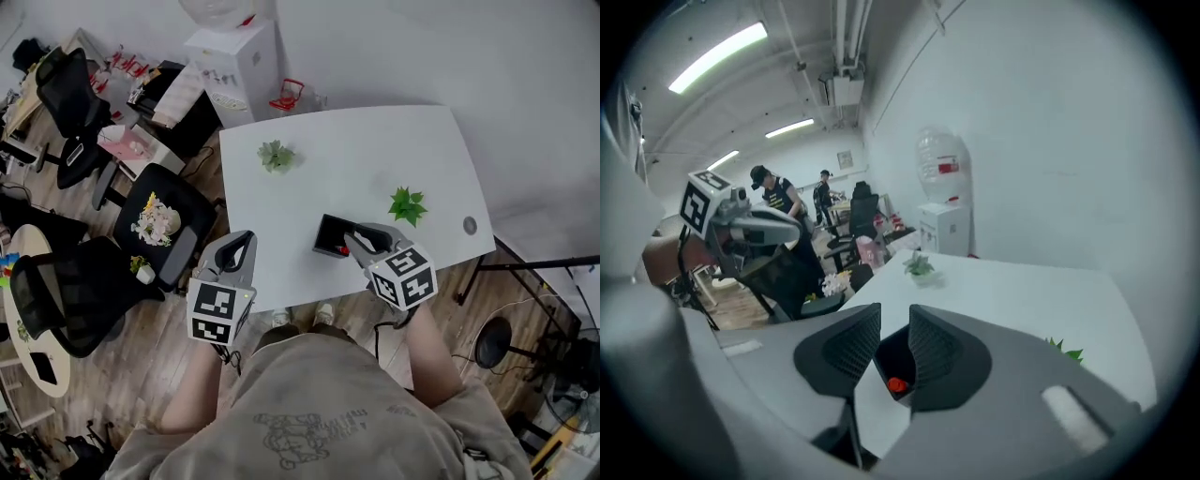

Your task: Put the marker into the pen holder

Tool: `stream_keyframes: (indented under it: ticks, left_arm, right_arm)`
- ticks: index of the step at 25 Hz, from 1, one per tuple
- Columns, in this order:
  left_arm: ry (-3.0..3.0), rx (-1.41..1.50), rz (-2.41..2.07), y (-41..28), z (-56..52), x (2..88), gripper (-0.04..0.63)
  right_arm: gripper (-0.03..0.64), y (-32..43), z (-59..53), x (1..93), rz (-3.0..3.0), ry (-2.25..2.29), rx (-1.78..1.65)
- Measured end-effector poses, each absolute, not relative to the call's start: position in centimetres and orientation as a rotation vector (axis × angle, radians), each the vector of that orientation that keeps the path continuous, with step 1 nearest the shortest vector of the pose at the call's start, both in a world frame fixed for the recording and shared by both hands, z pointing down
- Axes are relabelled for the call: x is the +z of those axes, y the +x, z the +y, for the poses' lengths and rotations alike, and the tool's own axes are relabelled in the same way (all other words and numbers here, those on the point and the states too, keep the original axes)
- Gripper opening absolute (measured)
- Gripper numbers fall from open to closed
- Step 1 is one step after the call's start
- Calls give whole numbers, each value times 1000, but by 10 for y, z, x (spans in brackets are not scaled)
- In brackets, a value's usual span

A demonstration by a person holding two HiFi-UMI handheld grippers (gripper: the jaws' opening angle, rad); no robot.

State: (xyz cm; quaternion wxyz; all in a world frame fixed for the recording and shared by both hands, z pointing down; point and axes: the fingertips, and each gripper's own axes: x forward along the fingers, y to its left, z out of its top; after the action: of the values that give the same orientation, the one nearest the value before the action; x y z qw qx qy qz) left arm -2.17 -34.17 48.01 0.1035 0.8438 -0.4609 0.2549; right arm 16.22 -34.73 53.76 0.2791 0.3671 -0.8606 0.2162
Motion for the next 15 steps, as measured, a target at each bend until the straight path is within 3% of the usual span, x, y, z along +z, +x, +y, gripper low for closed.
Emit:
stream_keyframes:
  ticks: [15]
  left_arm:
    - [2815,497,-1565,-20,-368,316,0]
  right_arm:
    - [69,175,-346,292,-2657,1425,-29]
